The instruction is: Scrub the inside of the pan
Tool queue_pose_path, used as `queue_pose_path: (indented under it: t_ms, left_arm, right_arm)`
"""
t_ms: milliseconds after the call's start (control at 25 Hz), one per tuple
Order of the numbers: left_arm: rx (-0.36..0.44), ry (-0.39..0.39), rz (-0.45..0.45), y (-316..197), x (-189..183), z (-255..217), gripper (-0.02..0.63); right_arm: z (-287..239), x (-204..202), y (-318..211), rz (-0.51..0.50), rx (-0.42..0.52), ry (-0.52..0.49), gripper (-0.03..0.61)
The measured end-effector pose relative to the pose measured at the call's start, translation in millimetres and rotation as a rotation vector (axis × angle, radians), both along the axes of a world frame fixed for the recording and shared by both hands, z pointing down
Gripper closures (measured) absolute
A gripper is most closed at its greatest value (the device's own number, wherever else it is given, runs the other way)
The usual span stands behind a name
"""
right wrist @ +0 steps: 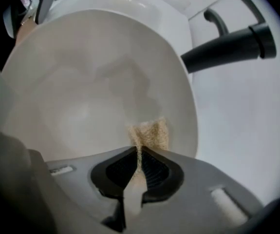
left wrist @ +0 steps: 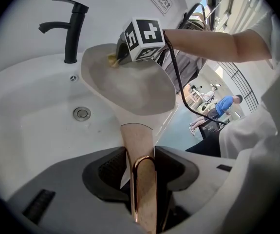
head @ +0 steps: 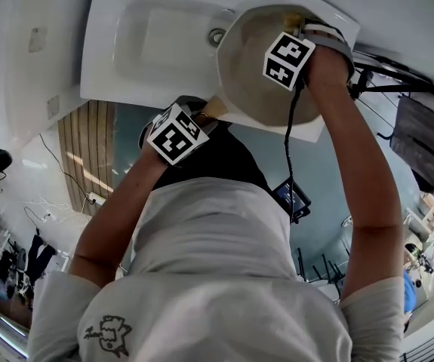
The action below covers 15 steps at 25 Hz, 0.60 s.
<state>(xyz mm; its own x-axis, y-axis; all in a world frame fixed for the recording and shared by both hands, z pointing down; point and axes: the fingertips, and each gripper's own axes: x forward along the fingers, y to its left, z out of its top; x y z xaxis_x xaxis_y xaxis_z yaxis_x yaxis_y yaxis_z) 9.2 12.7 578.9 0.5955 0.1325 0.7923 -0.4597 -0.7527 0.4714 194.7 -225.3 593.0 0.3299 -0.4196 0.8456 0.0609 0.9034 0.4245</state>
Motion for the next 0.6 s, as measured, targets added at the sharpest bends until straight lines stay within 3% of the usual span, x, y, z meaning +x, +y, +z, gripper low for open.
queue_pose_path:
  t_ms: [120, 240, 600]
  left_arm:
    - [0.001, -0.001, 0.000, 0.0, -0.5, 0.7, 0.433]
    - [0.003, -0.005, -0.001, -0.4, -1.1, 0.6, 0.432]
    - [0.031, -0.037, -0.002, 0.9, -3.1, -1.8, 0.431]
  right_arm:
    - [-0.4, -23.6, -7.3, -0.088, 0.083, -0.088, 0.554]
    - [-9.4, -34.0, -9.0, -0.106, 0.128, -0.145, 0.554]
    - [-9.2, -44.0, 22.9, -0.099, 0.073, -0.222, 0.552]
